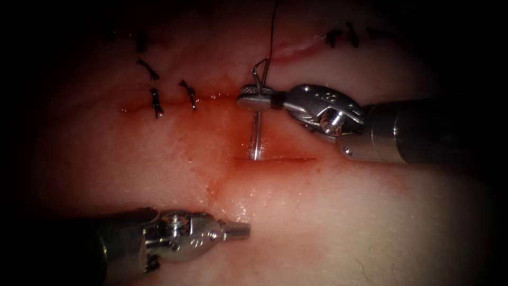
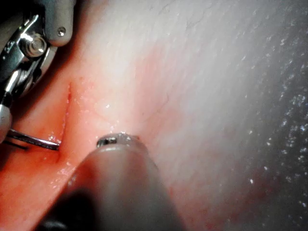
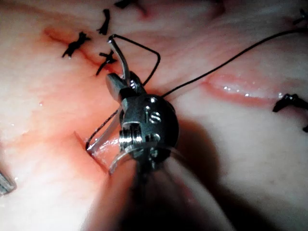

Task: Wound Closure

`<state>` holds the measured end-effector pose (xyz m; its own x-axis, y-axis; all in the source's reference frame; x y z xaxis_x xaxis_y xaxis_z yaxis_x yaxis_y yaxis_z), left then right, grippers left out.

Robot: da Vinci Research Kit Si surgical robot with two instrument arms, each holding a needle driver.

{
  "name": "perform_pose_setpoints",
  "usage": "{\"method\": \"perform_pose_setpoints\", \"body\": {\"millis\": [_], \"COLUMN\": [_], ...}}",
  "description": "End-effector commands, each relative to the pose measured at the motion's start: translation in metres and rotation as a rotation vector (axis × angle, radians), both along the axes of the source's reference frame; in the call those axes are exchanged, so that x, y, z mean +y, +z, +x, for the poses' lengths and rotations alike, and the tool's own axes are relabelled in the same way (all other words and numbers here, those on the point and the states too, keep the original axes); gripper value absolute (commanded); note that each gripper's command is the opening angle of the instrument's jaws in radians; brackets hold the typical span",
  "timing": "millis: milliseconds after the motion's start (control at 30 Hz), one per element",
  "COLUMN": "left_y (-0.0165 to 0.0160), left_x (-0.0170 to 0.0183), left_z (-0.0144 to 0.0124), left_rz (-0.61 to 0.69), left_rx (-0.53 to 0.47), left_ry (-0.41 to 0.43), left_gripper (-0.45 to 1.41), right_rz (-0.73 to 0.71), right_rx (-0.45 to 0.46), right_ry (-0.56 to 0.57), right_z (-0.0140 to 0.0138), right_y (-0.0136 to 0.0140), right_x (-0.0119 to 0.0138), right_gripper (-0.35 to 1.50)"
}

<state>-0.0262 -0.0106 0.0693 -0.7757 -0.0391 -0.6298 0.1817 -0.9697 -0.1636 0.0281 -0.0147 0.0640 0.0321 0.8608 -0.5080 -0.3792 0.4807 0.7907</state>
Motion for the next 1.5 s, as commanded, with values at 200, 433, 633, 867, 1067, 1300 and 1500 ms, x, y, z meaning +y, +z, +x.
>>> {"method": "perform_pose_setpoints", "body": {"millis": [200,433,633,867,1067,1300,1500], "left_y": [0.0021,0.0035,0.0040,0.0039,0.0035,0.0034,0.0033], "left_x": [0.0006,0.0005,-0.0001,-0.0005,-0.0009,-0.0013,-0.0015], "left_z": [-0.0002,0.0003,0.0008,0.0012,0.0018,0.0022,0.0027], "left_rz": [-0.001,0.005,0.010,0.009,0.009,0.010,0.009], "left_rx": [0.002,0.013,0.028,0.029,0.027,0.030,0.027], "left_ry": [-0.005,-0.006,-0.003,0.003,0.007,0.014,0.019], "left_gripper": [-0.45,-0.45,-0.45,-0.45,-0.45,-0.45,-0.45], "right_rz": [0.060,0.144,0.234,0.338,0.401,0.456,0.563], "right_rx": [0.010,0.046,0.107,0.145,0.150,0.198,0.253], "right_ry": [0.005,-0.001,0.006,-0.003,-0.006,-0.009,-0.006], "right_z": [0.0012,0.0012,0.0012,0.0013,0.0013,0.0018,0.0023], "right_y": [0.0002,0.0003,0.0005,0.0012,0.0013,0.0010,0.0010], "right_x": [0.0003,0.0001,0.0000,-0.0006,-0.0010,-0.0010,-0.0016], "right_gripper": [-0.35,-0.35,-0.35,-0.35,-0.35,-0.35,-0.35]}}
